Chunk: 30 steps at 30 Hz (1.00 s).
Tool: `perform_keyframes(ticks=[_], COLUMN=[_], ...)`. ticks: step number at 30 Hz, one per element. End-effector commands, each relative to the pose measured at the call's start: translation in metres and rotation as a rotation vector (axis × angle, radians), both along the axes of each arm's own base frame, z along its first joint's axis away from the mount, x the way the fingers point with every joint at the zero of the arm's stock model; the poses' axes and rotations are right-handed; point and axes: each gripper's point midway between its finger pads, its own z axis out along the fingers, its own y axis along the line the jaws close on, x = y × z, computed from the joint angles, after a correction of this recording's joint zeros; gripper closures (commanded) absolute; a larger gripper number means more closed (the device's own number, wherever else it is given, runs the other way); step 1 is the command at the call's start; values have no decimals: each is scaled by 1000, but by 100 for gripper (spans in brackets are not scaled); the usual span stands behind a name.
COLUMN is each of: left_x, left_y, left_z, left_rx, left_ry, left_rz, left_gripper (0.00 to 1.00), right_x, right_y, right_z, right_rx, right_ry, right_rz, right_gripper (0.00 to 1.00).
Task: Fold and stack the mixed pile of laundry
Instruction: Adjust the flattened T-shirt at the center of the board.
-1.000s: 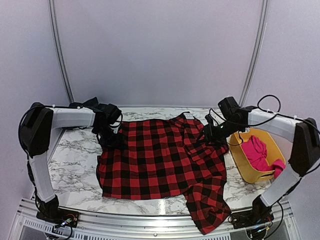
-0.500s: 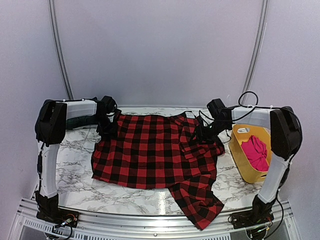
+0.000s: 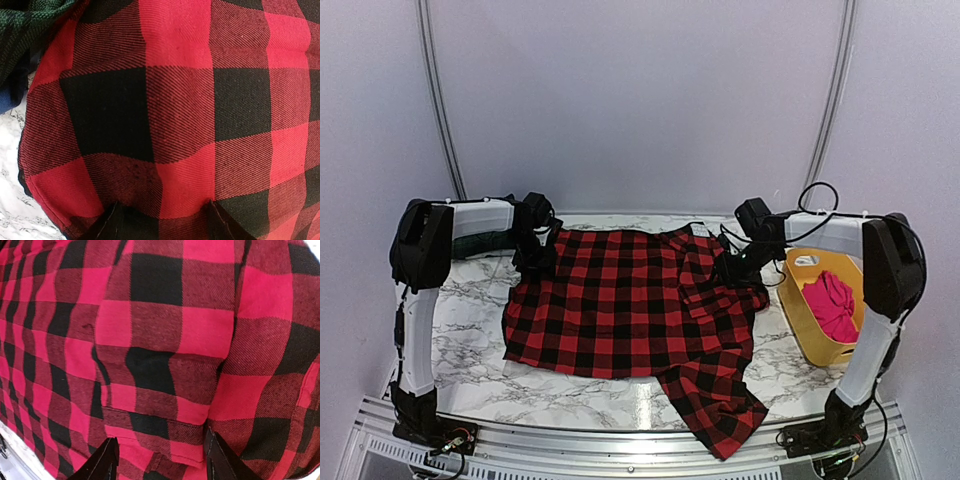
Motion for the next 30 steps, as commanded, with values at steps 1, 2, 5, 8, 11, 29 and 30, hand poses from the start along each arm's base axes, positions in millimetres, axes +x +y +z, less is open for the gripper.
perform_keyframes(ticks=[1, 2, 5, 8, 11, 29, 30], left_x=[-12, -11, -10, -8, -6, 0, 2], left_y=[-1, -2, -1, -2, -2, -1, -1], left_z=[10, 11, 12, 14, 17, 37, 45], left_rx=[-16, -18, -16, -15, -20, -19, -21], left_ry=[33, 31, 26, 18, 11, -38, -59], left_rz=[-16, -17, -17, -21, -19, -9, -5], left_gripper=[40, 40, 40, 40, 39, 34, 30], right_x=[0, -1, -2, -3, -4, 113, 135], right_y=[-7, -5, -1, 3, 7, 25, 21], right_z=[-18, -22, -21, -23, -22, 108, 120], right_rx=[-46, -41, -16, -3, 16, 280, 292], right_ry=[29, 40, 48, 61, 68, -298, -341], right_rz=[10, 22, 36, 50, 63, 13, -8], right_gripper=[45, 46, 54, 67, 85, 100, 100])
